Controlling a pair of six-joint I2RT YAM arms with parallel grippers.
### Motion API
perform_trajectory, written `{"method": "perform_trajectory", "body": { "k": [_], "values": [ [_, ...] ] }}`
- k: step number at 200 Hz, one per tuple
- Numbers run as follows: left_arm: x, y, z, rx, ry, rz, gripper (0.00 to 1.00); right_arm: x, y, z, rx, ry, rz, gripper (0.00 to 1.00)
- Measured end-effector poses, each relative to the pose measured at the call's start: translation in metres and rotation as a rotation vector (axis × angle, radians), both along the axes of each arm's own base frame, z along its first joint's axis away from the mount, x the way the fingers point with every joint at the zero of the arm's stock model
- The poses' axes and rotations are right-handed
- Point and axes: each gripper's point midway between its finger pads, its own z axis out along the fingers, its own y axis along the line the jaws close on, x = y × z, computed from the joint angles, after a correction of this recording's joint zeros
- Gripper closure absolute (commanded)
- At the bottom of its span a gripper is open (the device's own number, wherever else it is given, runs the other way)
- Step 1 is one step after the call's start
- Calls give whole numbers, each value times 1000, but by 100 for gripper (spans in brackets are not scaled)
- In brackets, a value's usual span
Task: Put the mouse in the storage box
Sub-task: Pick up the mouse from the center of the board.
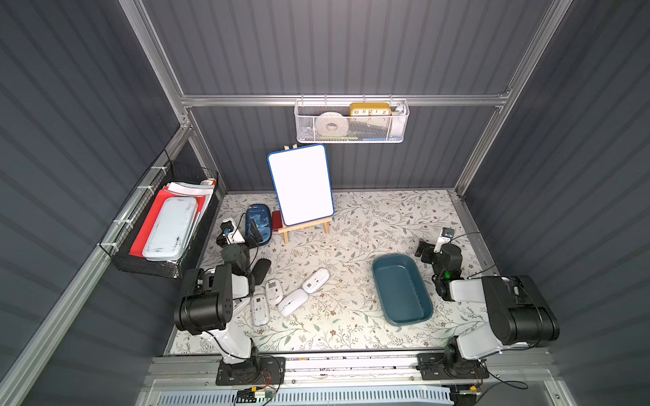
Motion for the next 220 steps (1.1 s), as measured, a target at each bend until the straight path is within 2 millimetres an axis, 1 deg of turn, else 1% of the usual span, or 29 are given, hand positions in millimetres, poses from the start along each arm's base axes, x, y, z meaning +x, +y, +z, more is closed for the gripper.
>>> {"method": "perform_trajectory", "body": {
  "k": [156, 171, 181, 187, 194, 204, 210, 216, 220],
  "values": [
    [0, 0, 0, 0, 0, 0, 1, 1, 1, 3, 2, -15, 8, 1],
    [0, 4, 0, -8, 9, 30, 0, 1, 1, 3, 3, -15, 7, 1],
    [3, 9, -3, -35, 54, 62, 1, 1, 1, 3, 2, -15, 7, 1],
    [8, 12, 1, -54, 73, 80, 1, 2, 1, 4, 2, -16, 7, 1],
    [17, 17, 12, -81, 89, 108, 1, 2, 1, 5, 2, -21, 6, 1],
    [30, 21, 37, -116, 82, 123, 1, 1, 0, 7, -5, -23, -9, 1],
    [36, 21, 57, -135, 70, 121, 1, -1, -2, 7, -11, -12, -21, 1],
    [38, 17, 69, -142, 76, 102, 0, -4, -2, 10, -19, 2, -32, 1],
    [37, 11, 76, -153, 77, 81, 0, -7, -2, 15, -22, 6, -39, 1]
  ]
}}
